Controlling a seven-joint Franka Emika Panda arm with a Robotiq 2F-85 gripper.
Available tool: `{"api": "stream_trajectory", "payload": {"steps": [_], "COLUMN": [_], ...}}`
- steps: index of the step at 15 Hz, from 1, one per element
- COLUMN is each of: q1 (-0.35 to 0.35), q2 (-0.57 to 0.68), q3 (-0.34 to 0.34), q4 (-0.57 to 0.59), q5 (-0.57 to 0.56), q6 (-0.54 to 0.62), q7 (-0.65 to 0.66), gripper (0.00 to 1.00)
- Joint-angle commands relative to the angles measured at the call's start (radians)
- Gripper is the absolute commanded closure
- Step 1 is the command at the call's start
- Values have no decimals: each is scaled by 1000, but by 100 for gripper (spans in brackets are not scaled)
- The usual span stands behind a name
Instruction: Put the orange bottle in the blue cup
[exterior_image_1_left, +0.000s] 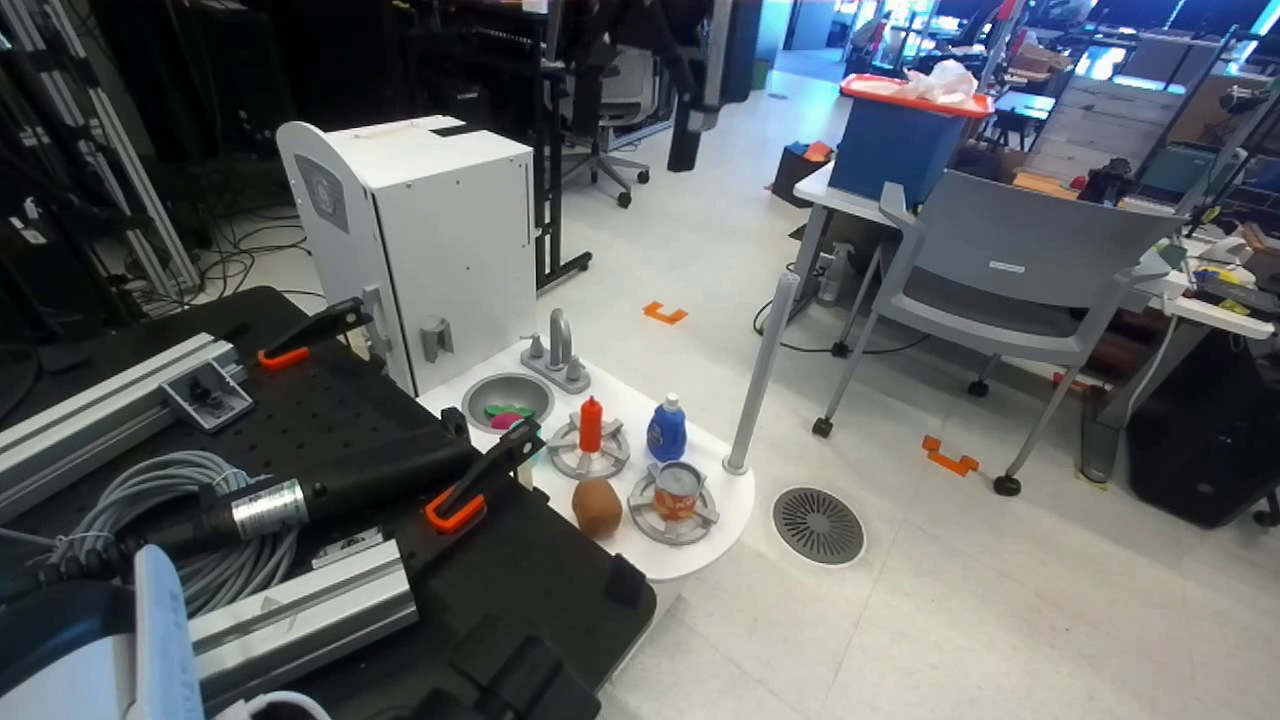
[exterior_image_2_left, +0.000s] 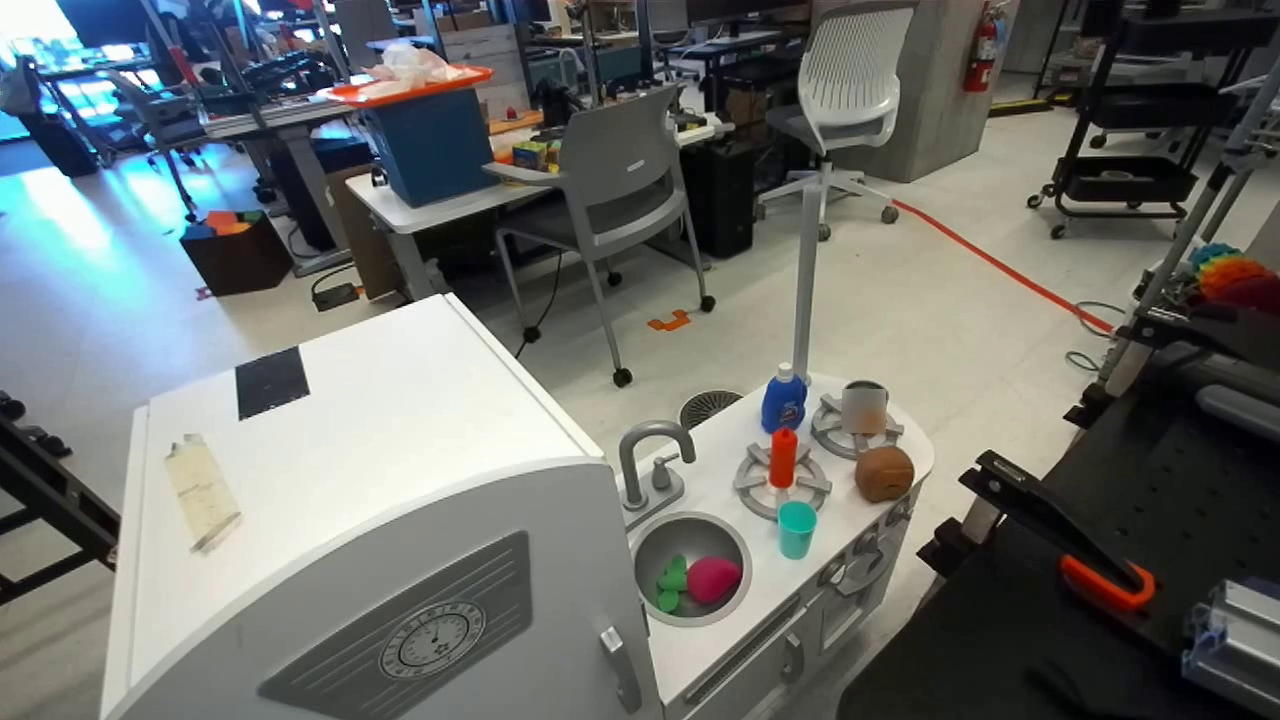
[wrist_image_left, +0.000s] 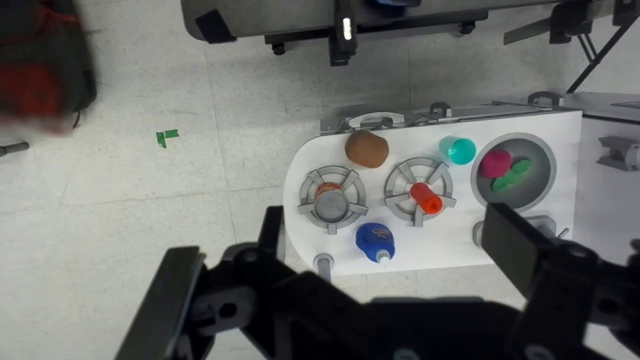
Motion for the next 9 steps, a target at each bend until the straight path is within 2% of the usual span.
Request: {"api": "stream_trajectory", "payload": {"steps": [1,3,5,7,9], "q1": [56,96,127,159,185], "q2": [160,281,415,552,680], "q3": [74,108,115,101,82], "q4": [47,83,166,268,367], "q5": [15,-87,-113,-147,-195], "q6": [52,95,98,99,169], "q7": [93,188,238,291,305], "gripper": [0,0,0,0,0]}}
